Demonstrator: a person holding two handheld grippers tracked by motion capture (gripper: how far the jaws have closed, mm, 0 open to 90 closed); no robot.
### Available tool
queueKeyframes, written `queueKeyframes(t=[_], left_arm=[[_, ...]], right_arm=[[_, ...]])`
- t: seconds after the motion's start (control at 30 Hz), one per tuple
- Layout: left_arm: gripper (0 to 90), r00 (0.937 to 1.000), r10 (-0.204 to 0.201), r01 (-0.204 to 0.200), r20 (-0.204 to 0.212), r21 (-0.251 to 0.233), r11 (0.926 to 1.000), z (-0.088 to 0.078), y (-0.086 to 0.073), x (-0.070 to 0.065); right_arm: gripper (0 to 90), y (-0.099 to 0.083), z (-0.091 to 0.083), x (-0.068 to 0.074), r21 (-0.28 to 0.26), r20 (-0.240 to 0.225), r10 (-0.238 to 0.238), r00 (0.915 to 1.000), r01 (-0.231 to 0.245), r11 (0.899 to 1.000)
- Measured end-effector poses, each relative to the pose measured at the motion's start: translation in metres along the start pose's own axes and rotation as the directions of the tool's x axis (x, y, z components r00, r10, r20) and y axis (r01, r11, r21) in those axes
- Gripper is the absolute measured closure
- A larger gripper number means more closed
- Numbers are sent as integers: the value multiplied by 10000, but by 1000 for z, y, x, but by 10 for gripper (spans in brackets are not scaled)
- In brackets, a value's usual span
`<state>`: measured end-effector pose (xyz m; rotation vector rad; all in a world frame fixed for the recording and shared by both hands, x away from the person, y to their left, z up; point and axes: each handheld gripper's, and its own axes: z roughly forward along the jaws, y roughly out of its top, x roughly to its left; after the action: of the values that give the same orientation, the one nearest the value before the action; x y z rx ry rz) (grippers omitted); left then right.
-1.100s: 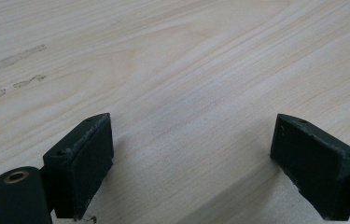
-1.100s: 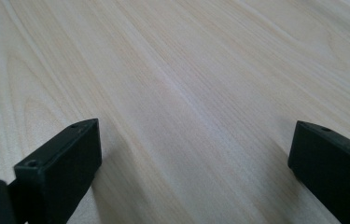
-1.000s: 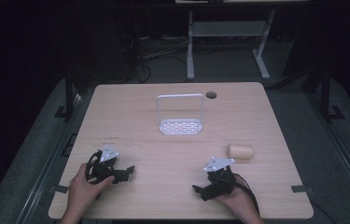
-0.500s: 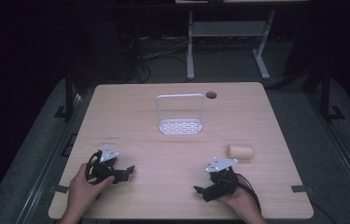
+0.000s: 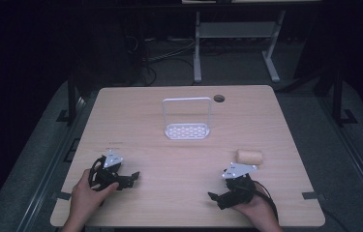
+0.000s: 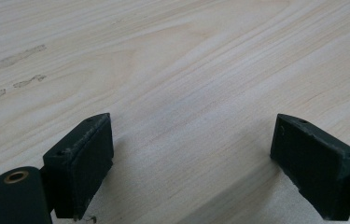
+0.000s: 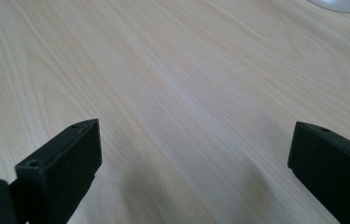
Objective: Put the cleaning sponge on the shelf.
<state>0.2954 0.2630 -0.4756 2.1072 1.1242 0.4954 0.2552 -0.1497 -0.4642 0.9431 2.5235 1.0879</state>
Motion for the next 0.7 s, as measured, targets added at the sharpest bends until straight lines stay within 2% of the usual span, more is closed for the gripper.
queueKeyframes(t=[0.5, 0.7], left_arm=[[127, 10000, 0, 0, 2, 2, 10000, 0, 0, 0], [126, 10000, -1, 1, -1, 0, 10000, 0, 0, 0]], right_arm=[[27, -11, -20, -21, -90, 546, 464, 9974, -459, 9989], [27, -14, -25, -26, -120, 686, 641, 9956, -634, 9979]])
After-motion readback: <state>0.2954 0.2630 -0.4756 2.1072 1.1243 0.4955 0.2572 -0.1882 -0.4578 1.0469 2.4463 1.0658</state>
